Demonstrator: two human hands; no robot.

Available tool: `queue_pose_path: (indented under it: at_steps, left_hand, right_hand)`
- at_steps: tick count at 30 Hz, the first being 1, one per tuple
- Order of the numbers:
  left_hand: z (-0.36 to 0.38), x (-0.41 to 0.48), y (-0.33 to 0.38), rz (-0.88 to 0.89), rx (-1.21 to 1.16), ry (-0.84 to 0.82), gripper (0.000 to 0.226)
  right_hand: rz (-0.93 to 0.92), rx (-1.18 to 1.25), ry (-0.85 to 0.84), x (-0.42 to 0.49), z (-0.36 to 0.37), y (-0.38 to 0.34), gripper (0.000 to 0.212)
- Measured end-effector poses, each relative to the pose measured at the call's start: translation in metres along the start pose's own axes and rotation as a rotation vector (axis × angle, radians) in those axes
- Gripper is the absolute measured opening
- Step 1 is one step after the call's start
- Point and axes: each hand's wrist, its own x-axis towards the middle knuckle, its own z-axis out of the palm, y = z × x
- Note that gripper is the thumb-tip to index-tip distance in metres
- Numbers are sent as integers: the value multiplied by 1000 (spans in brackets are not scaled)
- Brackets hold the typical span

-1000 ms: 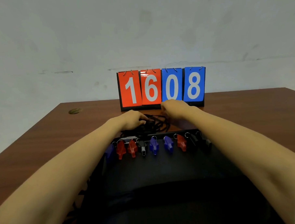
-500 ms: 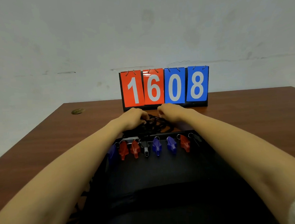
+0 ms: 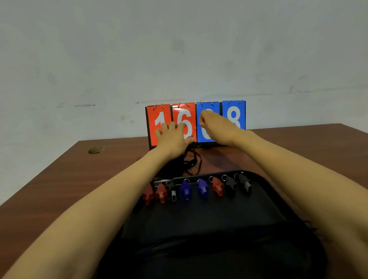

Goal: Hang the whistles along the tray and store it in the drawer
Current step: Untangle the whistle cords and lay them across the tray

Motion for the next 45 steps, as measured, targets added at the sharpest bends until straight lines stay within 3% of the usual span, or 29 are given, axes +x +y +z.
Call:
queue_pose_path:
  at_steps: [3,5,10,14,16,18,21,25,30,35,37,42,45]
  left_hand:
    - [-14,-1,21,64,-357,113,38]
    - [-22,-4,29,96,-373,78,22]
    - [-28,-6,21,67,-531,-3,23]
    - [-28,-9,10,8,-543,103,24]
    - [-31,-8,14,22,-503,129,25]
    - [-32,-5,20,57,-438,127,28]
    - [-31,-5,24,105,-355,149,29]
    - [-23,-3,11,143,-119,82,26]
    - [-2,-4,-35,-21,73,-119,23]
    - [5,-7,-61,-182,125,-162,22]
    - [2,-6,-57,-139,-43,-40,25]
    - [-45,1,-9,-174,-1026,462,25]
    - [-66,4,5,-175,-1386,546,24]
  right_hand:
    - [-37,54,69,-3,-21,-9,19]
    - [-55,37,126,-5,-33,-13,22]
    - [47,-53,224,-17,-52,0,24]
    - [144,-137,97,-23,-51,14,20]
    - [75,-53,-1,-26,-49,8,41]
    - [2,-19,-48,-26,-45,-6,48]
    - [-7,-136,-52,-16,-36,-19,30]
    - [115,-210,-55,-3,-30,-15,25]
    - [327,-3,190,1,-36,6,27]
    - [422,100,309,-5,-33,23,32]
    - [418,147,348,-6,-31,22,32]
    - [422,86,270,-7,-31,18,31]
    - [438,40,203,-10,-32,16,30]
